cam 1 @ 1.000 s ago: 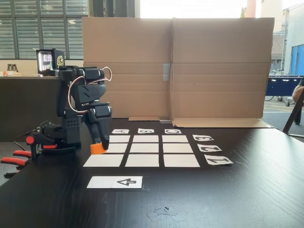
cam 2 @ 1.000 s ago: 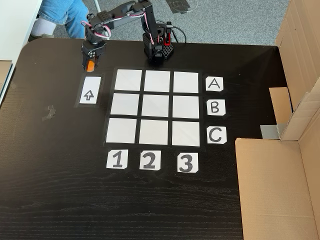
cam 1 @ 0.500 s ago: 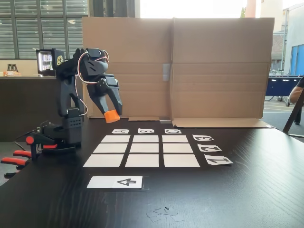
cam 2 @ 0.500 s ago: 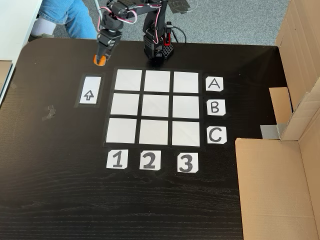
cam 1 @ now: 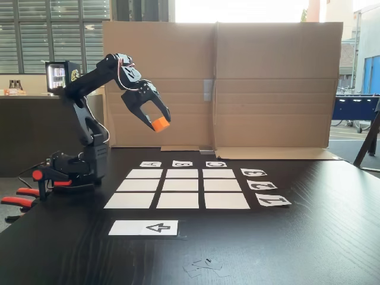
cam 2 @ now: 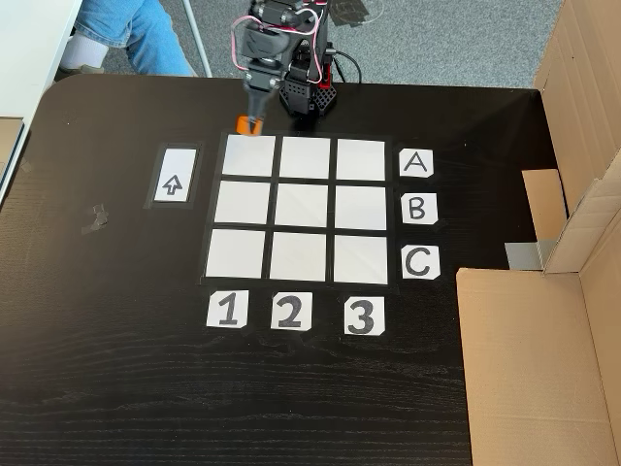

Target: Pick up the round, orange token and place it in the grid on square B2.

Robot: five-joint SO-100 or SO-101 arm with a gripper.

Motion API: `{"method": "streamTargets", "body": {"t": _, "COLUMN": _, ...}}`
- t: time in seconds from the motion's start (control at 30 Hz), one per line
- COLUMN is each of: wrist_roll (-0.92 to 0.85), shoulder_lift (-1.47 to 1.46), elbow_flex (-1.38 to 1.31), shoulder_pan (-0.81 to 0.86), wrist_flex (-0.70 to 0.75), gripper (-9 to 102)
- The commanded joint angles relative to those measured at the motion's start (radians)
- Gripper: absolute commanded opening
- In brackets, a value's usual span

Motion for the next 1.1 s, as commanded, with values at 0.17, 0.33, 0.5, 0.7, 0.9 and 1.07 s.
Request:
{"method": "streamTargets", "body": {"t": 0.17, "wrist_roll": 0.074, "shoulder_lift": -0.089, "elbow_flex": 0.023, "shoulder_pan": -0.084, "wrist_flex": 0.0, "gripper": 0}}
{"method": "streamTargets", "body": {"t": 0.33, "wrist_roll": 0.083, "shoulder_lift": -0.179, "elbow_flex": 0.043, "shoulder_pan": -0.107, "wrist_flex": -0.008, "gripper": 0}}
{"method": "streamTargets", "body": {"t": 0.5, "wrist_roll": 0.106, "shoulder_lift": -0.267, "elbow_flex": 0.06, "shoulder_pan": -0.147, "wrist_flex": -0.028, "gripper": 0}}
{"method": "streamTargets", "body": {"t": 0.7, "wrist_roll": 0.129, "shoulder_lift": -0.371, "elbow_flex": 0.049, "shoulder_pan": -0.193, "wrist_flex": -0.051, "gripper": 0}}
{"method": "streamTargets", "body": {"t": 0.9, "wrist_roll": 0.167, "shoulder_lift": -0.466, "elbow_flex": 0.041, "shoulder_pan": -0.241, "wrist_flex": -0.074, "gripper": 0}}
{"method": "streamTargets", "body": {"t": 1.07, "wrist_roll": 0.172, "shoulder_lift": -0.52, "elbow_flex": 0.04, "shoulder_pan": -0.242, "wrist_flex": -0.098, "gripper": 0}}
